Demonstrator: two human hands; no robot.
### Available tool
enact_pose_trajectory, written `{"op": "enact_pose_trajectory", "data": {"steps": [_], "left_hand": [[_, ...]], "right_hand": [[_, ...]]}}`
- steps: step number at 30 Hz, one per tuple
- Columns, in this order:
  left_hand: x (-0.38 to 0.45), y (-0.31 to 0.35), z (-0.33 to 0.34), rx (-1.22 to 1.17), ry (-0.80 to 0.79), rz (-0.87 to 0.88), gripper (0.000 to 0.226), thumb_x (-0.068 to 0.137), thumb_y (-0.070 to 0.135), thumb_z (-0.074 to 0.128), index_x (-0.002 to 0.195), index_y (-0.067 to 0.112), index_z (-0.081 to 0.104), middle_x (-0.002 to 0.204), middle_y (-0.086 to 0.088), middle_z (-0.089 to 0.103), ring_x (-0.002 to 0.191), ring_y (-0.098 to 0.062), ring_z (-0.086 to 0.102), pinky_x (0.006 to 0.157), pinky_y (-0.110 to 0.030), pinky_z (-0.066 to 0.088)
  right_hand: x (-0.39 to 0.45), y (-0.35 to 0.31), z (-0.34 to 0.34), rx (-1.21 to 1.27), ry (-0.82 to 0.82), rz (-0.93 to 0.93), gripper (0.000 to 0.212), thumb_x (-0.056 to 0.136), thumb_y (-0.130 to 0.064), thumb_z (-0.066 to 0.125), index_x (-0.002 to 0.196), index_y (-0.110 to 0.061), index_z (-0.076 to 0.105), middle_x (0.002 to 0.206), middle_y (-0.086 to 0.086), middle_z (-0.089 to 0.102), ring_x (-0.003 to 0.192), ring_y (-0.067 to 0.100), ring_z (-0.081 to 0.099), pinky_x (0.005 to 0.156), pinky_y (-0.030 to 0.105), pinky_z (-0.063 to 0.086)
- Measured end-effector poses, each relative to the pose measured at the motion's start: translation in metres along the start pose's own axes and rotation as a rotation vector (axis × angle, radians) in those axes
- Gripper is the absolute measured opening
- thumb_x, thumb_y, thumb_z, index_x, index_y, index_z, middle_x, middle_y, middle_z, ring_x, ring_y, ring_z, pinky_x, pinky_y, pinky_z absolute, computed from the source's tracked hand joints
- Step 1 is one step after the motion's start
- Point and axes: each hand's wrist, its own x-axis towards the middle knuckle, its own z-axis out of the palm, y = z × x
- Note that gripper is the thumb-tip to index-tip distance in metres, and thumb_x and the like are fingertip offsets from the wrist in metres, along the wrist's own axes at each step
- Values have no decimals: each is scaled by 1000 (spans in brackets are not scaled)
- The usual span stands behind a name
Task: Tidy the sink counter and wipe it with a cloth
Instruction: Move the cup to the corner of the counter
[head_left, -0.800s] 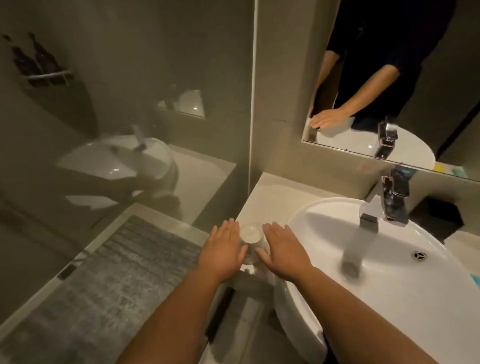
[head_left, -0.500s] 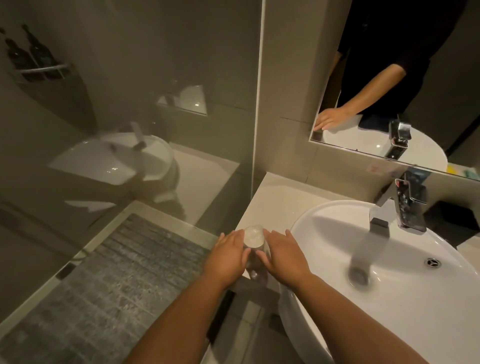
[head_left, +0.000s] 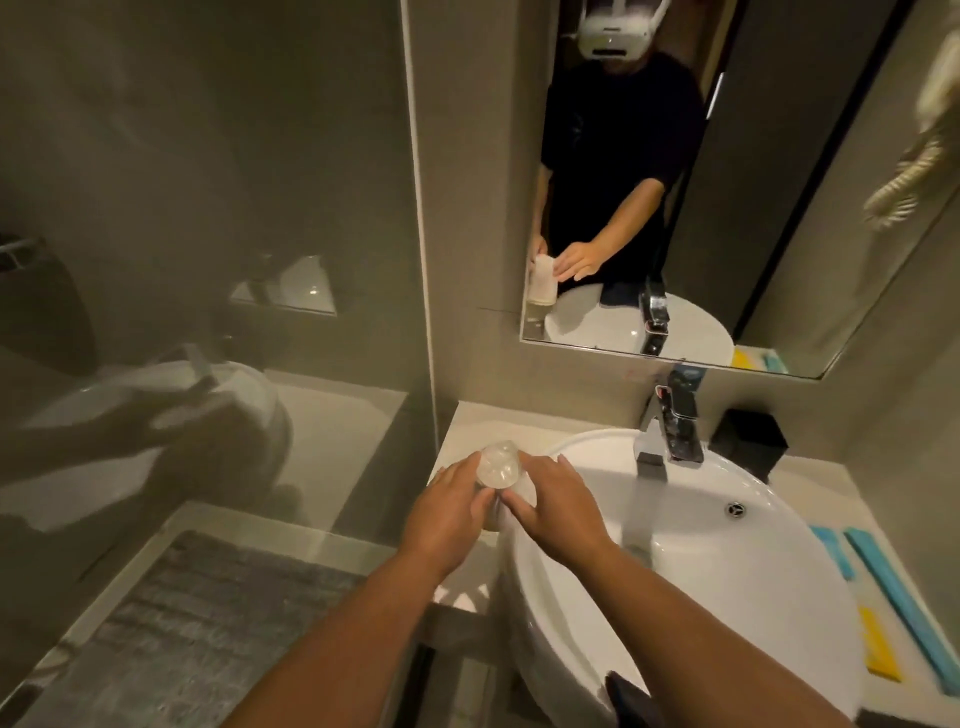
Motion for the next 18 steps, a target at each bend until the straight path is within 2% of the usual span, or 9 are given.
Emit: {"op": "enact_pose_trajectory", "data": {"steps": [3, 6, 10, 15, 18], "left_hand": [[6, 45, 3, -5, -4, 125, 41, 99, 30, 46, 140, 29, 39, 140, 5, 50, 123, -16, 46, 98, -28, 37], [13, 95, 18, -40, -30, 238, 38, 99, 32, 45, 137, 28, 44, 137, 5, 53, 122, -15, 48, 95, -26, 36], [26, 163, 53, -79, -95, 374, 36, 98, 37, 44, 133, 30, 47, 132, 3, 57, 117, -18, 52, 92, -30, 42], [47, 242, 114, -85, -153, 515, 41, 98, 37, 45, 138, 29, 42, 134, 0, 56, 120, -19, 50, 91, -32, 41], [63, 275, 150, -87, -199, 566, 41, 98, 34, 46, 139, 25, 42, 133, -2, 56, 118, -22, 51, 88, -32, 39]], "right_hand": [[-19, 11, -44, -25, 71, 57, 43, 93, -43, 50, 132, -25, 50, 131, -1, 61, 123, 20, 51, 115, 37, 20], [-42, 36, -83, -44, 166, 166, 44, 91, -44, 52, 131, -27, 51, 129, -2, 62, 122, 20, 50, 113, 38, 27], [-75, 70, -140, -58, 267, 345, 44, 90, -45, 55, 131, -27, 52, 131, -1, 60, 124, 21, 48, 111, 37, 29], [-108, 131, -201, -110, 368, 428, 43, 89, -35, 59, 129, -20, 53, 123, 4, 62, 115, 23, 52, 107, 42, 36], [-117, 175, -225, -142, 386, 468, 45, 88, -32, 62, 129, -16, 53, 124, 6, 62, 115, 25, 52, 104, 33, 35]]}}
